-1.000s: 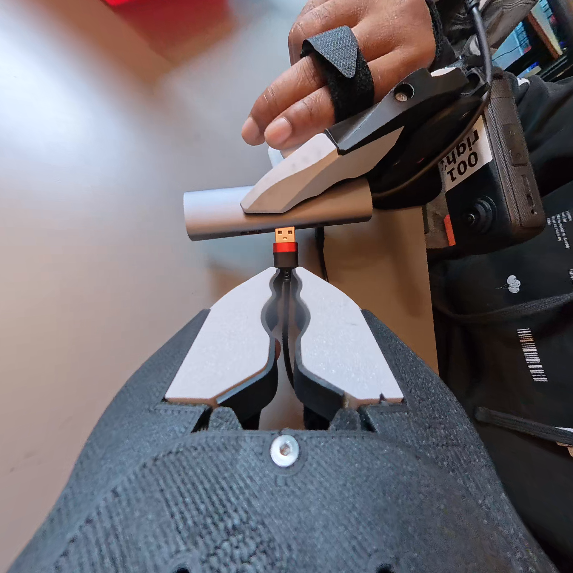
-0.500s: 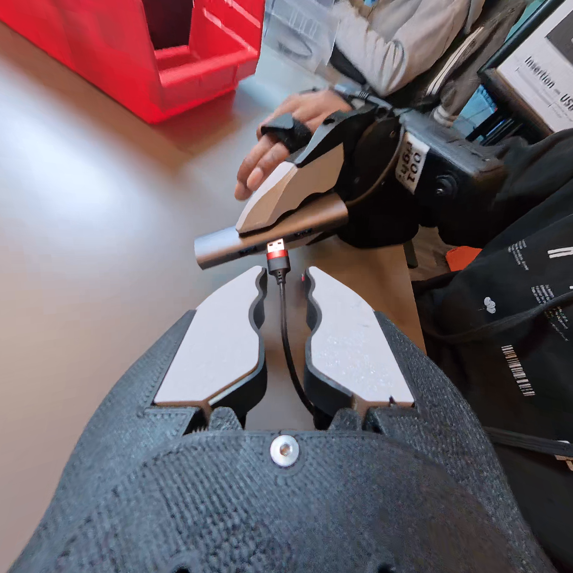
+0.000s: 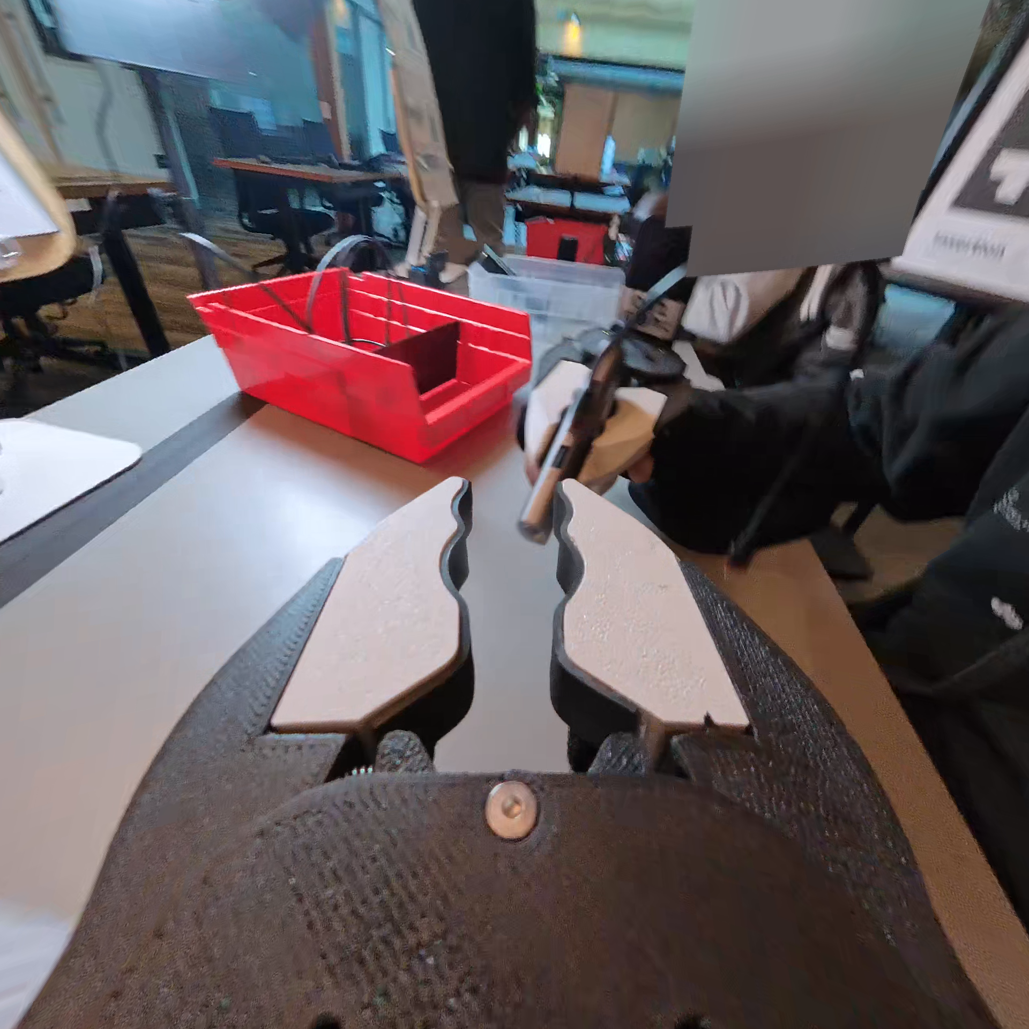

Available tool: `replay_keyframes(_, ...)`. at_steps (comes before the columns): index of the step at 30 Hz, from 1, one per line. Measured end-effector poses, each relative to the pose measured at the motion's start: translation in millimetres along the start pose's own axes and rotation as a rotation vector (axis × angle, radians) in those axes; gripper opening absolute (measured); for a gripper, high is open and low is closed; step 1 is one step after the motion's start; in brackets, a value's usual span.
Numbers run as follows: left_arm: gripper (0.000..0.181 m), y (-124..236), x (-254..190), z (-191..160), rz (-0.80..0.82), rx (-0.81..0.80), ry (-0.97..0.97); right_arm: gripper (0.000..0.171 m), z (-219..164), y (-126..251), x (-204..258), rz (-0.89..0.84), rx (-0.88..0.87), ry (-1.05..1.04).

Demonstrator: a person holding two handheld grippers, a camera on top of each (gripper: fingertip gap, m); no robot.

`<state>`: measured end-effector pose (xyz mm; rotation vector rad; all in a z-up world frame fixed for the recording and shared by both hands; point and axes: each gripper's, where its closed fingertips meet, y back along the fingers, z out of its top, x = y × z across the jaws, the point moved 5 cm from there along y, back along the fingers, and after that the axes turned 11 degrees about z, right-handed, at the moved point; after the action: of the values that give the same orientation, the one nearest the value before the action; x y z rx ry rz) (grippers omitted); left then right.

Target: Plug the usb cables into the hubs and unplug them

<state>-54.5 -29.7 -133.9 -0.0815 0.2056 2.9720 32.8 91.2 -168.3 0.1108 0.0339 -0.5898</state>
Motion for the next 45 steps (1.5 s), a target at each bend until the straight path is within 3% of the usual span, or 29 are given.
replay_keyframes(3,0.025,-15.3,-25.7,0.6,-0.003,0.013,-0.117,0.018,-5.6,-7.9,4.6,0.067,0.011,-0.098)
replay_keyframes(13,0.007,-25.1,-42.1,-4.6,-0.076,0.049,-0.103,0.018,-11.4,-24.8,19.6,0.173,0.029,-0.204)
replay_keyframes(25,0.007,-24.7,-47.6,-11.4,-0.115,0.208,-0.087,0.018,-20.0,-30.1,26.5,0.193,0.145,-0.16)
replay_keyframes(32,0.008,-23.0,-45.5,-12.5,-0.142,0.196,-0.052,0.018,-18.8,-32.0,28.1,0.233,0.107,-0.243)
replay_keyframes(45,0.008,-25.4,-46.0,-12.7,-0.226,0.141,0.052,0.017,-9.3,-29.8,32.5,0.259,0.074,-0.215)
